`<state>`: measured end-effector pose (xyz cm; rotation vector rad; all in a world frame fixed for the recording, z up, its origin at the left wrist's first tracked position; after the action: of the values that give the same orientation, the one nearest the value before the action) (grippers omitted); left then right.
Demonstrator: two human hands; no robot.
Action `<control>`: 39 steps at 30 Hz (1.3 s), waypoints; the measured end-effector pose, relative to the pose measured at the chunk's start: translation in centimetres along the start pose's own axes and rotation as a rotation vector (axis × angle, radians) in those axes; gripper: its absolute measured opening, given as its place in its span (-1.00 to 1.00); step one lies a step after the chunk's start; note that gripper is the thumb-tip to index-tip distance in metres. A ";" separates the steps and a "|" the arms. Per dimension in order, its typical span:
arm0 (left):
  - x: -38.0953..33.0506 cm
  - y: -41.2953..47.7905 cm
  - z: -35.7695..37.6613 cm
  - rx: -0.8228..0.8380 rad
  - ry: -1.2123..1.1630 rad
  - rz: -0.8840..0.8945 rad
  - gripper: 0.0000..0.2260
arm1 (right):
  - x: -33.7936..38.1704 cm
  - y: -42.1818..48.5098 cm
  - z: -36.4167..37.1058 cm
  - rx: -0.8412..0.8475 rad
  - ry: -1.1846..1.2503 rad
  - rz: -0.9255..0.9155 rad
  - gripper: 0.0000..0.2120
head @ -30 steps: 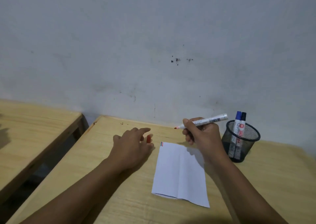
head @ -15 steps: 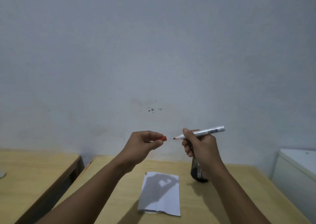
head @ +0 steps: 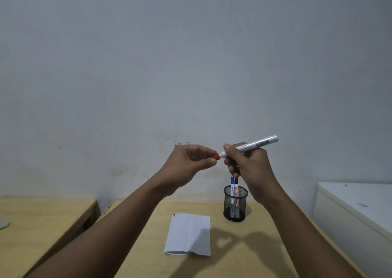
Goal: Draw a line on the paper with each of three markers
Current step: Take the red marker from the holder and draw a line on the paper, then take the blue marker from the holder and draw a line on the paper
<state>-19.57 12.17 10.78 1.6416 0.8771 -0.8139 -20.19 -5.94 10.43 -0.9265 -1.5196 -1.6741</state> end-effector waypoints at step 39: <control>21.4 15.1 14.0 -0.007 0.446 -0.302 -0.62 | -22.3 11.7 -9.5 0.005 -0.896 0.113 -0.60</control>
<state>2.97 -1.01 -3.32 1.7392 1.4649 -0.6497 0.73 -15.86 -3.40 -1.8734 -1.9499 -1.2038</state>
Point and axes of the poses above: each hand's wrist, its own y-axis towards the middle knuckle, its own z-axis out of the palm, x = y × z, the point moved 1 cm from there along y, towards the middle knuckle, and after that the axes turned 2 degrees about -x, right-handed, at the moved point
